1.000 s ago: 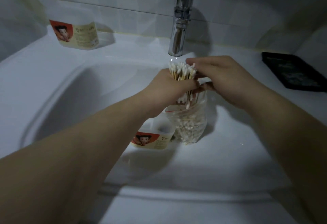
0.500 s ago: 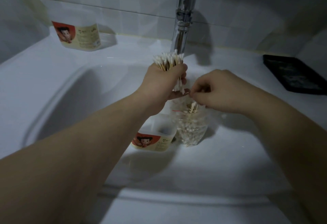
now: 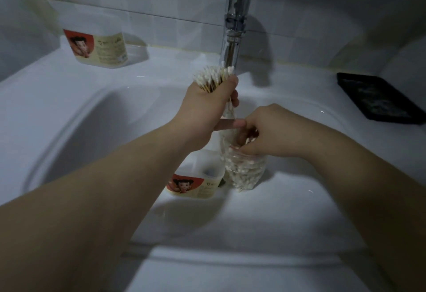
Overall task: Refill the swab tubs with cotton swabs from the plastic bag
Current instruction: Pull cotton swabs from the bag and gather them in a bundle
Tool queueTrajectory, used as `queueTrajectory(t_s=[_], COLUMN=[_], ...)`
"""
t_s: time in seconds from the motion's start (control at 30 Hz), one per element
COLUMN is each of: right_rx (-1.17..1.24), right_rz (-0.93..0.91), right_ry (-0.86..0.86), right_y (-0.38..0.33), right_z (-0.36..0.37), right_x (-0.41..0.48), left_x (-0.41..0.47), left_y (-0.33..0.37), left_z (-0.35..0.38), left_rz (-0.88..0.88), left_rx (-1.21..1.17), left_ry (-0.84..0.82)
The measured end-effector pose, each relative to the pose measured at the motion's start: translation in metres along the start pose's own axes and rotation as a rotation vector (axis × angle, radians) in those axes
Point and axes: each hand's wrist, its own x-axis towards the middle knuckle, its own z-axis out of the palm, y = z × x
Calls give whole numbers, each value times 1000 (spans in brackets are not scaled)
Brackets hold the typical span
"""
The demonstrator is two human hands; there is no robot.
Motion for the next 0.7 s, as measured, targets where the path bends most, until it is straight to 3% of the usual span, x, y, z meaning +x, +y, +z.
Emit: queueTrajectory(t_s=[0.27,0.47,0.7], right_rx=[209,518,713], right_rz=[10,32,69], right_ry=[-17,87,277], right_y=[2,6,17], right_z=[-2,-13,-29], right_x=[-1,-5,-9], left_x=[1,-1,-4], left_y=[-1,0,2], left_z=[-1,0,0], left_rz=[5,8,17], left_rx=[1,38,193], left_ry=[1,-8,-68])
